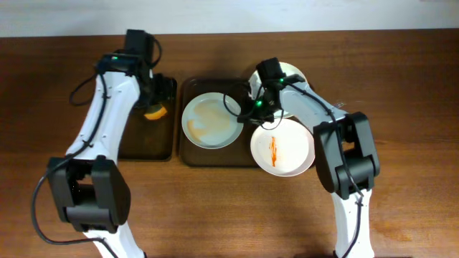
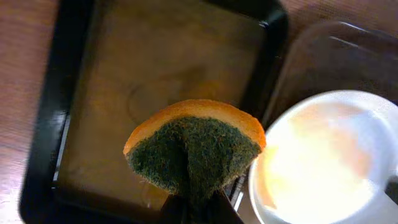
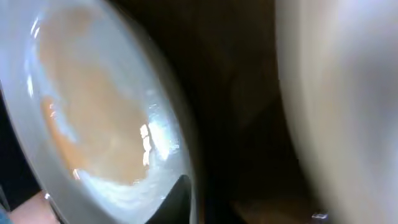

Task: Clean dirty plates on tray and stack at the side
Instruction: 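Move the right gripper to the front plate and carry it to the table's right side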

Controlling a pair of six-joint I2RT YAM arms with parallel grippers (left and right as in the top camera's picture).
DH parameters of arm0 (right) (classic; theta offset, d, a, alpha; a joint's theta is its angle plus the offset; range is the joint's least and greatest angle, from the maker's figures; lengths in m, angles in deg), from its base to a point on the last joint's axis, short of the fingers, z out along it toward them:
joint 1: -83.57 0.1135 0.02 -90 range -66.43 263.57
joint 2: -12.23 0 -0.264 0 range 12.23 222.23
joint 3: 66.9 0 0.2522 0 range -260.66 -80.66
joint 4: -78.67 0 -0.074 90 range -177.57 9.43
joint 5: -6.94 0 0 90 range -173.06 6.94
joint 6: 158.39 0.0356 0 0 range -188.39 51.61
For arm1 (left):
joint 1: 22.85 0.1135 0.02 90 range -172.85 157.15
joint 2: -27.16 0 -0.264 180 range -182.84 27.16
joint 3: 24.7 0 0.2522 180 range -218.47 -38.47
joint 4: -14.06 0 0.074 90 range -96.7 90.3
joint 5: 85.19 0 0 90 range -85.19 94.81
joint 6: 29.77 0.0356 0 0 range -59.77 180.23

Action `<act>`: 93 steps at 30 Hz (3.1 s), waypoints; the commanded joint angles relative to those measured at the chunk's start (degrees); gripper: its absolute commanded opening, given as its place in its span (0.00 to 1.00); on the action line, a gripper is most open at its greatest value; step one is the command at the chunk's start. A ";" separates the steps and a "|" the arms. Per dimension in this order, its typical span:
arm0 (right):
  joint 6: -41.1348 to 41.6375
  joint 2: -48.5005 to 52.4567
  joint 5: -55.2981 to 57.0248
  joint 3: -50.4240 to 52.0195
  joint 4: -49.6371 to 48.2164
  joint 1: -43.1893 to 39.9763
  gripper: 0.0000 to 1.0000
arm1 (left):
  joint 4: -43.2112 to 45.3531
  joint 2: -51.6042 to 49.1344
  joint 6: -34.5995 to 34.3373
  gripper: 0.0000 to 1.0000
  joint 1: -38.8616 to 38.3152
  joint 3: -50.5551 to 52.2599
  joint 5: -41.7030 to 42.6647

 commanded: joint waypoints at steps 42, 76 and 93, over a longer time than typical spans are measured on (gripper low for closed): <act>5.38 -21.70 104.63 0.63 8.31 35.06 0.04 | 2.16 -0.39 0.74 0.00 1.55 0.31 -3.96; -4.09 -27.58 15.61 27.21 -5.05 -45.00 0.34 | 2.21 -0.39 0.72 0.00 1.55 0.31 -4.35; -1.90 -31.93 18.69 37.81 3.02 -16.55 0.34 | 2.19 -0.39 0.72 0.00 1.55 0.31 -4.35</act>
